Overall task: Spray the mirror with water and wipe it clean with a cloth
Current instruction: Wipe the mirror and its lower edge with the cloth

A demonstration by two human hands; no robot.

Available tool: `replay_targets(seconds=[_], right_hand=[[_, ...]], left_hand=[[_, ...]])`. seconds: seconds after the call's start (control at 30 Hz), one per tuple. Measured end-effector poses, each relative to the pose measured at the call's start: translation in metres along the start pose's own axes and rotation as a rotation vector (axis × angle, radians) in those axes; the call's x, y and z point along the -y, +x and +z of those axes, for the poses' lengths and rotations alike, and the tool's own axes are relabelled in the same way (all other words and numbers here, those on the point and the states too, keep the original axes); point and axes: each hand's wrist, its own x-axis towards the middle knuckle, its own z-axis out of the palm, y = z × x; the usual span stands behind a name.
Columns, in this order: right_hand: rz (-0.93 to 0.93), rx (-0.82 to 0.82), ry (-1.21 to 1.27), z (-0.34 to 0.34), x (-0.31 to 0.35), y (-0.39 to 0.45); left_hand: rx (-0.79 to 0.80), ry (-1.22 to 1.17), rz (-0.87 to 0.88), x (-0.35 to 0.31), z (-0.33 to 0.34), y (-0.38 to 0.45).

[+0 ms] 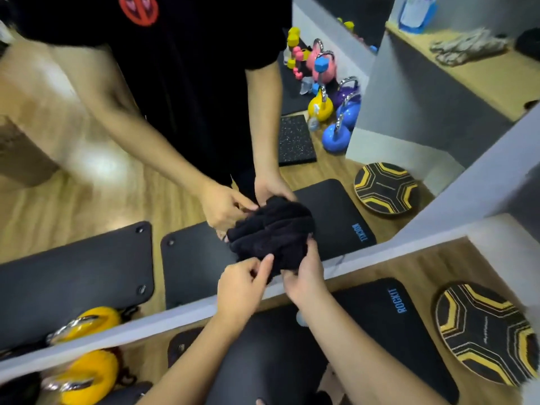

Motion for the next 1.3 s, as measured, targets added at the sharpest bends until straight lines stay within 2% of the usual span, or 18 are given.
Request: replay_targets(seconds=[0.07, 0.1, 0.23, 0.3, 0.5, 0.73, 0.8, 0.87, 0.93, 1.0, 1.07, 1.1, 1.17, 1.2, 1.3], right_hand=[[-0.069, -0.015, -0.004, 0.000, -0.006, -0.001], [-0.099, -0.007, 0.004, 0.000, -0.008, -0.001], [-0.288, -0.050, -0.198, -0.002, -0.025, -0.002], [-0.395, -0.102, -0.357, -0.004, -0.036, 0.007], [-0.563, -0.133, -0.375, -0.028, -0.058, 0.053], [-0.663, -0.064, -0.381, -0.093, -0.093, 0.144], [-0.788, -0.030, -0.438, -0.112, -0.105, 0.167], [-0.997, 0.004, -0.563, -0.129, -0.118, 0.191], [-1.212, 0.040, -0.654, -0.141, -0.127, 0.213], [-1.408, 0.037, -0.701, -0.148, -0.132, 0.236], [-1.581, 0.021, -0.748, -0.152, -0.138, 0.256], [-1.640, 0.013, -0.773, -0.153, -0.141, 0.262], [-1.728, -0.008, -0.813, -0.155, -0.153, 0.275], [-1.783, -0.025, -0.818, -0.155, -0.159, 0.282], [-1.953, -0.068, -0.791, -0.153, -0.167, 0.305]], left_hand=[[0.060, -0.332, -0.404, -0.002, 0.005, 0.002], [0.081, -0.459, -0.508, -0.004, 0.008, 0.003], [0.221, -0.741, -0.694, -0.004, 0.029, 0.004], [0.216, -0.944, -0.800, 0.001, 0.042, 0.004], [0.150, -1.016, -0.756, 0.031, 0.081, 0.008], [0.087, -0.962, -0.719, 0.110, 0.169, 0.015], [0.066, -0.987, -0.698, 0.130, 0.197, 0.016], [0.010, -1.010, -0.670, 0.150, 0.221, 0.015], [-0.021, -1.018, -0.617, 0.167, 0.234, 0.015], [-0.131, -1.052, -0.493, 0.183, 0.243, 0.014], [-0.393, -0.961, -0.195, 0.201, 0.248, 0.010], [-0.529, -0.842, 0.041, 0.208, 0.248, 0.011], [-0.679, -0.550, 0.489, 0.228, 0.255, 0.015], [-0.715, -0.401, 0.631, 0.241, 0.261, 0.022], [-0.707, -0.258, 0.759, 0.272, 0.278, 0.039]])
